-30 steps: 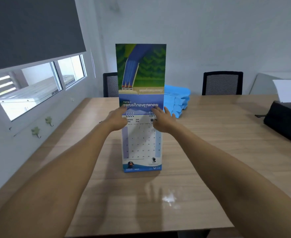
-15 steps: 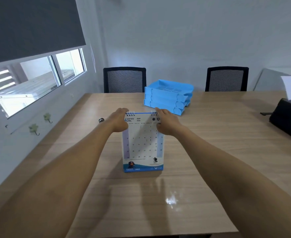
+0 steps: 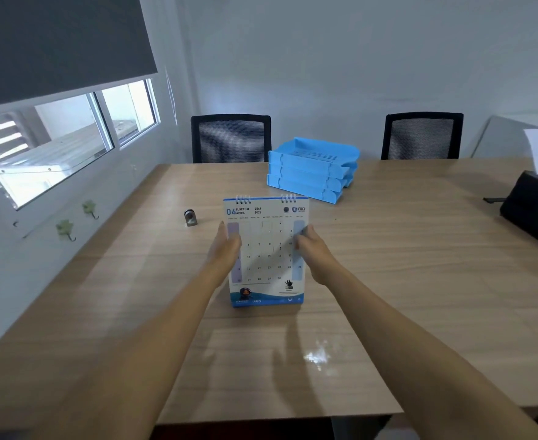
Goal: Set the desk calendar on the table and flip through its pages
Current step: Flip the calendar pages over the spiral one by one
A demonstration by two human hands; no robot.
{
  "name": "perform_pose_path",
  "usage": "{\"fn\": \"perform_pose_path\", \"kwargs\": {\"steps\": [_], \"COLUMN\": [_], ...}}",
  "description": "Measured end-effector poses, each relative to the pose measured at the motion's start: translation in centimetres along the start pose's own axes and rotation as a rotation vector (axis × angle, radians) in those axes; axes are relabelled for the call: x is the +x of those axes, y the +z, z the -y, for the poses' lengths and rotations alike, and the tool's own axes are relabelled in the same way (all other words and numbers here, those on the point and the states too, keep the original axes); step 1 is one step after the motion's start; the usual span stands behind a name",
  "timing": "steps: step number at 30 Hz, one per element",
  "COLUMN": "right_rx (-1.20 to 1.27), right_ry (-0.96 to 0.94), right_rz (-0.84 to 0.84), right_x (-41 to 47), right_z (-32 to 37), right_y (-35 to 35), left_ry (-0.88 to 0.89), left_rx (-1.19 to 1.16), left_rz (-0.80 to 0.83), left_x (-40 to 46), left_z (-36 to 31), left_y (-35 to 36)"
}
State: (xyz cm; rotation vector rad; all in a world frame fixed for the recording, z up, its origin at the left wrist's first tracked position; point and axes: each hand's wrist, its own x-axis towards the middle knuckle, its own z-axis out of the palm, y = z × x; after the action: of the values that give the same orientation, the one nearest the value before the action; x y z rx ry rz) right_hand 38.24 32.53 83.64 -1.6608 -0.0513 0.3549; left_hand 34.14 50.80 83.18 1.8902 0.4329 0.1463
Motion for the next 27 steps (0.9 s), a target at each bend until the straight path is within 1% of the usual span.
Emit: {"fn": "perform_pose_path", "kwargs": {"steps": [3,5,8,10,12,13,15,17,19,20,22,25,26,27], "right_rx": [-0.049,-0.075,-0.111,-0.081,-0.012,0.028,0.122,0.229,0.336,0.378,0.476,0.669,0.661,0.591], "right_ry": [-0.013,-0.024,-0.047,-0.055,-0.024,0.004,0.06,0.093,0.126,0.135,0.11,0.046,0.008,-0.039], "right_rz": [-0.002,-0.011,-0.045,-0.083,-0.109,-0.112,-0.085,-0.047,-0.007,0.029,0.101,0.105,0.093,0.065], "right_x": [-0.6,-1.0,-1.6,-1.7,-1.3,-1.3,-1.3,-1.7,-1.6,-1.5,-1.1,-0.9,-0.9,-0.8], "right_z": [0.2,0.4,0.7,0.9,1.0,1.2,1.8,2.6,3.2,3.4,3.7,5.0,5.6,6.0], "right_y": [-0.2,-0.3,-0.9,-1.7,-2.6,-3.0,-3.8,-4.4,-5.0,-5.2,-5.3,-4.8,-4.4,-4.0], "left_ry": [-0.042,-0.048,0.025,0.047,0.021,0.003,-0.06,-0.154,-0.206,-0.21,-0.191,-0.097,-0.063,-0.034], "left_rx": [-0.024,0.006,0.023,-0.005,-0.062,-0.119,-0.266,-0.439,-0.61,-0.655,-0.702,-0.773,-0.732,-0.631], "left_rz": [0.024,0.027,0.043,-0.017,-0.141,-0.185,-0.207,-0.166,-0.049,0.019,0.082,0.093,0.086,0.072], "left_x": [-0.9,-1.2,-1.8,-1.8,-1.9,-1.8,-1.8,-1.6,-1.4,-1.4,-1.8,-2.1,-1.9,-1.9], "left_z": [-0.5,-0.7,-1.1,-1.0,-0.9,-0.9,-1.3,-2.0,-2.5,-2.8,-3.6,-5.0,-5.5,-6.2], "left_y": [-0.1,-0.3,-0.5,-0.9,-1.8,-2.3,-3.2,-4.0,-4.8,-5.1,-5.6,-5.6,-5.4,-5.2]}}
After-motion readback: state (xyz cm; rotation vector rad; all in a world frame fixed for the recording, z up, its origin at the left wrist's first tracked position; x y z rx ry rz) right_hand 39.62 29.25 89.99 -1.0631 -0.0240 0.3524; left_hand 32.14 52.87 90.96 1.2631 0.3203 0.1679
